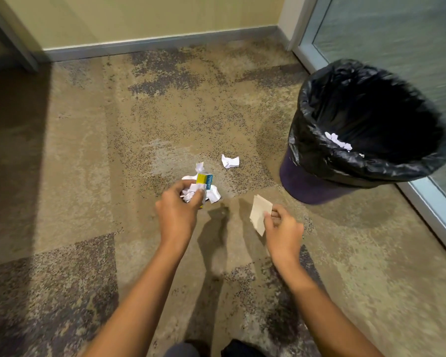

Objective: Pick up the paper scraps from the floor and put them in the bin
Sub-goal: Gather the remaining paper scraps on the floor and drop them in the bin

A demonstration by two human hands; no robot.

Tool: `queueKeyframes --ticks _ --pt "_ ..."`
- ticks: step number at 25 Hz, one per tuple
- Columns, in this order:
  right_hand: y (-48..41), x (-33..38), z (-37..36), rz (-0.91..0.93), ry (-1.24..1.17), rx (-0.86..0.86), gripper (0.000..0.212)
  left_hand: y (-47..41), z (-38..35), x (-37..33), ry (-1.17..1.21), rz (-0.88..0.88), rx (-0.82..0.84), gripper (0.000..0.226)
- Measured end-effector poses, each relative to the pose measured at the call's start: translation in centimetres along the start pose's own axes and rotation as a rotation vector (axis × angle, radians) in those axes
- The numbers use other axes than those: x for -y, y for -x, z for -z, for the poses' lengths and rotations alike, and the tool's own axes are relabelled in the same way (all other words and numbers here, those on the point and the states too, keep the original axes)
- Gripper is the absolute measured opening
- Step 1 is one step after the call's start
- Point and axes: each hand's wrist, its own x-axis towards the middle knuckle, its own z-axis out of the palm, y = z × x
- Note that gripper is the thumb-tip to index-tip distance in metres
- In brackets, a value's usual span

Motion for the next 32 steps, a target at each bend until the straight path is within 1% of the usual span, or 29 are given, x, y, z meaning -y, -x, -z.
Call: queueKeyframes --ticks 3,5,7,9,11,12,13,15,16,18,20,21,22,24,26,28,29,30,32 --pt "-0.2 2.7 4.5 0.077 -0.231 -0.261 0.018 1.0 -1.7 -5.9 0.162 -0.105 0.088 0.008" --pt "-1.5 4.4 7.5 0.128 -0.376 -0.425 0.015 1.5 -3.1 -10.6 0.18 -0.223 0.117 0.014" --pt "-3.9 5.4 10.2 0.145 -0.501 -0.547 0.013 1.5 -5.2 -14.9 0.216 -0.297 0.173 0.02" --pt "-6.7 5.7 12.6 0.103 -0.581 -0.668 0.011 1.1 -7.9 -18.6 0.249 -0.326 0.229 0.024" --pt "-10.0 4.9 14.0 -0.019 -0.568 -0.725 0.009 1.0 -10.5 -21.5 0.242 -0.361 0.272 0.025" --pt "-11.5 4.2 14.6 -0.086 -0.54 -0.711 0.01 1.1 -11.8 -22.6 0.205 -0.378 0.307 0.026" --pt "-12.9 3.6 15.0 -0.134 -0.522 -0.67 0.017 1.2 -12.8 -23.4 0.133 -0.39 0.363 0.03" --pt "-14.6 2.7 15.7 -0.194 -0.487 -0.546 0.045 1.1 -14.5 -23.9 -0.056 -0.402 0.516 0.043" --pt "-14.7 2.7 16.0 -0.201 -0.458 -0.474 0.051 0.9 -15.0 -23.7 -0.12 -0.413 0.581 0.049" --pt "-14.1 2.4 16.1 -0.169 -0.375 -0.404 0.045 1.0 -15.1 -22.7 -0.172 -0.46 0.646 0.052" --pt "-12.2 2.6 15.9 -0.043 -0.336 -0.455 0.038 1.5 -14.5 -21.6 -0.144 -0.528 0.681 0.046" --pt "-11.0 2.8 15.5 0.043 -0.318 -0.51 0.036 1.8 -14.0 -20.9 -0.097 -0.557 0.671 0.042" --pt "-9.9 2.9 15.0 0.13 -0.284 -0.56 0.035 2.0 -13.4 -20.1 -0.022 -0.576 0.621 0.038" --pt "-7.7 3.2 13.4 0.321 -0.2 -0.617 0.036 2.1 -12.0 -18.1 0.136 -0.581 0.422 0.028" --pt "-5.7 3.4 11.4 0.495 -0.132 -0.6 0.037 1.8 -10.7 -14.6 0.225 -0.551 0.236 0.023" --pt "-4.3 3.0 8.7 0.633 -0.065 -0.535 0.036 1.1 -9.6 -9.9 0.221 -0.489 0.142 0.021" --pt "-4.1 2.7 6.9 0.674 -0.042 -0.476 0.036 0.5 -9.2 -7.1 0.18 -0.434 0.125 0.019" --pt "-3.9 2.3 5.0 0.692 -0.027 -0.402 0.037 -0.3 -8.8 -4.2 0.116 -0.378 0.116 0.018" --pt "-3.9 1.5 1.0 0.682 -0.019 -0.24 0.039 -2.3 -8.0 1.6 -0.086 -0.298 0.103 0.02"
